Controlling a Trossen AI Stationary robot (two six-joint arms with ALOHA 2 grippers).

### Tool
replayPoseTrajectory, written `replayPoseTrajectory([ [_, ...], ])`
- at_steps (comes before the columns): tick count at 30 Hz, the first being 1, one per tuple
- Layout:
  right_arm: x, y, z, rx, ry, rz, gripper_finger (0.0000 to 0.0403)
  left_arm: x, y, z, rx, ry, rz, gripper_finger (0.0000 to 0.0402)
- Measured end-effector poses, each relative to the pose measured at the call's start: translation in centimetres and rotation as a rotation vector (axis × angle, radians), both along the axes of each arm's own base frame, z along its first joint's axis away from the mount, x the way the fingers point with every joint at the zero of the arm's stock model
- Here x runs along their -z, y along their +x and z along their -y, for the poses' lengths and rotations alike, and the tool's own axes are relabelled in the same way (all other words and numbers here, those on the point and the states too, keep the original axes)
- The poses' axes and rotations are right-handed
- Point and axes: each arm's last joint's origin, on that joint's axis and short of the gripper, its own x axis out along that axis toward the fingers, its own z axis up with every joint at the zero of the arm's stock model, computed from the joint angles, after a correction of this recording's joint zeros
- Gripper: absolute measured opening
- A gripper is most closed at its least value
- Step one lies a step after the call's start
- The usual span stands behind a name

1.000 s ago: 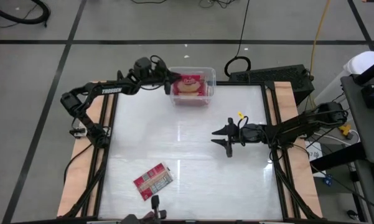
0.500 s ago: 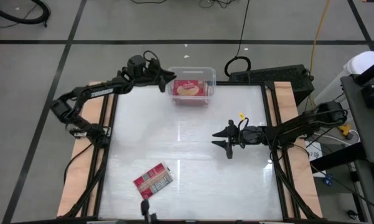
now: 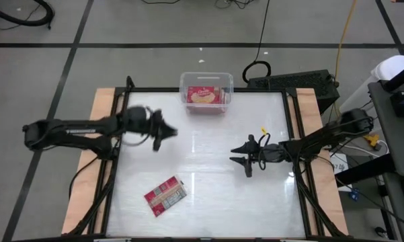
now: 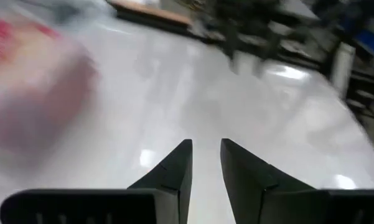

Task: Sort popcorn bags into baskets
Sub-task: Put the popcorn bag into the transparent bin

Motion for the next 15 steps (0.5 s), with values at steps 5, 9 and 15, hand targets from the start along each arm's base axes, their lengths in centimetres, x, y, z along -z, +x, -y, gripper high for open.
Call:
replayPoseTrajectory([
  [5,0.2,0.7,-0.8,-0.019,0.023,0.013,0.0157,2.6,-1.6,4.8,0.049,-0.027,-0.047,0.0086],
  [9,0.3,2.3,-1.9,-0.045,0.022,-0.003,0.0157,3.8,-2.3,8.3,0.079,-0.002,-0.082,0.0086],
  [15,0.3,4.8,-3.9,-0.138,0.005,-0.018,0.0157,4.3,-3.1,13.5,0.179,0.055,-0.045,0.0087],
])
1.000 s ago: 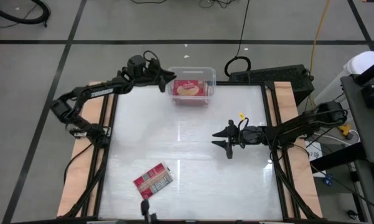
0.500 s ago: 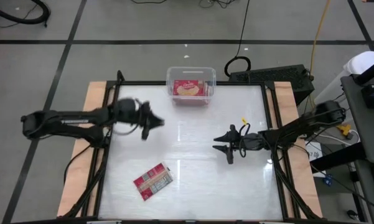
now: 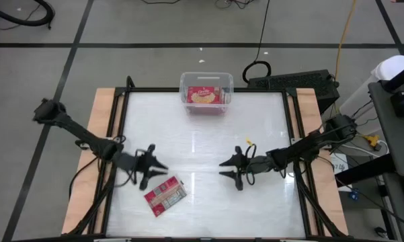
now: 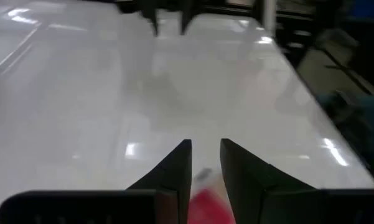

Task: Sort popcorn bags into baskets
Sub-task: Put the popcorn bag into the transparent bin

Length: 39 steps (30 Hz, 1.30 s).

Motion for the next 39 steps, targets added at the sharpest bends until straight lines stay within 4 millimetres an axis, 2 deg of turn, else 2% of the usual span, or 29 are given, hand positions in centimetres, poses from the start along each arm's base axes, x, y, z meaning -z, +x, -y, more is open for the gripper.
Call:
replayPoseTrajectory([
  [4,0.2,0.8,-1.1,-0.040,0.000,-0.009,0.0157,1.0,-0.5,2.6,0.008,-0.004,-0.004,0.0118],
  [8,0.4,1.1,-2.1,-0.066,-0.003,-0.015,0.0157,2.6,-0.8,4.2,-0.036,-0.029,-0.061,0.0185],
  [11,0.6,1.0,-2.5,-0.090,-0.023,-0.021,0.0157,3.5,-0.9,5.3,-0.008,-0.034,-0.079,0.0235],
  [15,0.6,0.9,-2.7,-0.115,-0.073,-0.017,0.0157,4.8,-1.3,6.3,0.077,0.041,-0.137,0.0259],
  [22,0.6,1.2,-1.9,-0.102,-0.135,-0.019,0.0157,6.5,-2.3,8.4,0.198,-0.064,-0.235,0.0224],
  [26,0.6,1.6,-0.9,-0.072,-0.155,-0.013,0.0157,6.6,-2.8,9.6,0.229,-0.022,-0.253,0.0195],
  [34,0.1,2.2,0.8,-0.004,-0.144,0.028,0.0157,7.7,-2.9,7.4,0.025,0.261,-0.314,0.0141],
  [39,0.2,2.2,0.9,-0.002,-0.143,0.021,0.0157,6.2,-2.7,6.6,0.068,0.318,-0.273,0.0114],
])
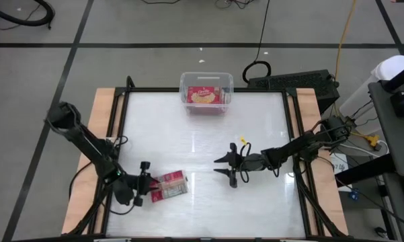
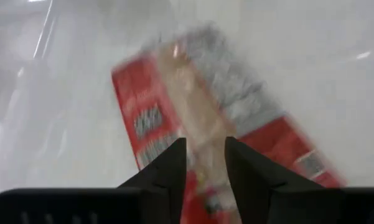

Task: Sort popcorn bags into baskets
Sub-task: Put the popcorn bag into the transparent bin

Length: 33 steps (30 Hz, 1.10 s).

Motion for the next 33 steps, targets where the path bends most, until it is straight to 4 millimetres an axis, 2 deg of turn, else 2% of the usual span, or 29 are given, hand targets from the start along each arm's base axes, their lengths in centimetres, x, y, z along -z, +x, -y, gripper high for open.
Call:
replayPoseTrajectory([
  [4,0.1,0.0,0.0,0.013,0.041,-0.006,0.0157,-1.9,-0.2,-0.3,0.023,-0.050,0.063,0.0107],
  [7,0.0,-0.1,-0.2,0.020,0.078,-0.003,0.0157,-2.5,-0.8,-0.1,0.068,-0.114,0.047,0.0121],
  [11,-0.1,0.0,-0.2,0.040,0.133,0.013,0.0157,-2.2,-2.0,1.0,0.158,-0.131,0.006,0.0173],
  [15,-0.3,0.0,-0.2,0.118,0.155,0.042,0.0157,-1.3,-2.8,1.7,0.232,-0.063,-0.025,0.0234],
  [19,-0.5,-0.1,-0.4,0.177,0.150,0.072,0.0157,-0.5,-2.8,2.4,0.277,-0.010,-0.017,0.0261],
  [27,-0.9,0.0,-0.4,0.164,0.118,0.117,0.0157,1.5,-2.4,3.1,0.294,0.034,-0.050,0.0235],
  [33,-1.0,0.0,-0.3,0.183,0.092,0.124,0.0157,2.0,-2.3,3.2,0.282,0.037,-0.069,0.0192],
])
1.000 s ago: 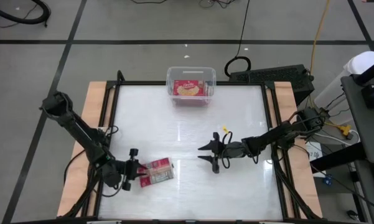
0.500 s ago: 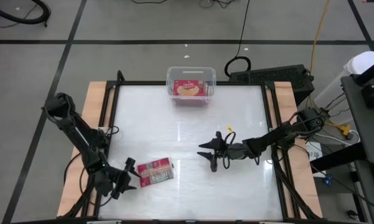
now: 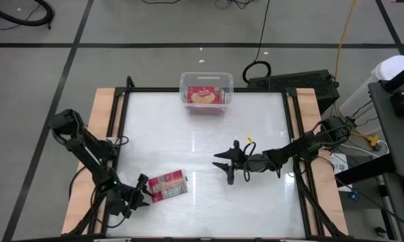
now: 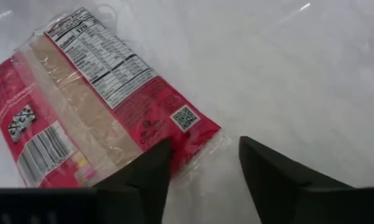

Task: Sort popcorn bags into baskets
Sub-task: Put the popcorn bag into the transparent bin

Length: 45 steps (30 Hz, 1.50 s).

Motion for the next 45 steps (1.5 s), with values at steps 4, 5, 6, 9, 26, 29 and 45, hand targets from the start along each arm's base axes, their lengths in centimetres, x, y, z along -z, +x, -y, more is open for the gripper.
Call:
replayPoseTrajectory([
  [4,0.0,0.0,0.0,0.000,0.002,0.005,0.0157,0.2,-0.1,-0.1,0.019,0.023,-0.016,0.0145],
  [5,-0.1,0.0,0.0,0.000,0.004,0.011,0.0157,0.2,0.0,-0.1,0.023,0.029,-0.016,0.0132],
  [6,-0.2,0.0,0.0,0.000,0.006,0.017,0.0157,0.2,0.0,-0.2,0.029,0.038,-0.016,0.0118],
  [9,-0.2,0.0,-0.1,-0.002,0.025,0.026,0.0157,0.2,0.1,-0.2,0.042,0.058,-0.011,0.0069],
  [26,-0.1,0.0,-0.3,0.002,0.068,0.027,0.0157,-1.8,0.8,-0.7,-0.019,0.055,0.160,0.0006],
  [29,-0.1,0.0,-0.4,-0.002,0.063,0.026,0.0157,-2.3,0.8,-0.8,-0.024,0.057,0.189,0.0003],
  [45,1.3,3.2,-3.5,-0.102,-0.125,-0.051,0.0165,-2.9,2.4,-1.8,-0.259,-0.051,0.251,0.0002],
])
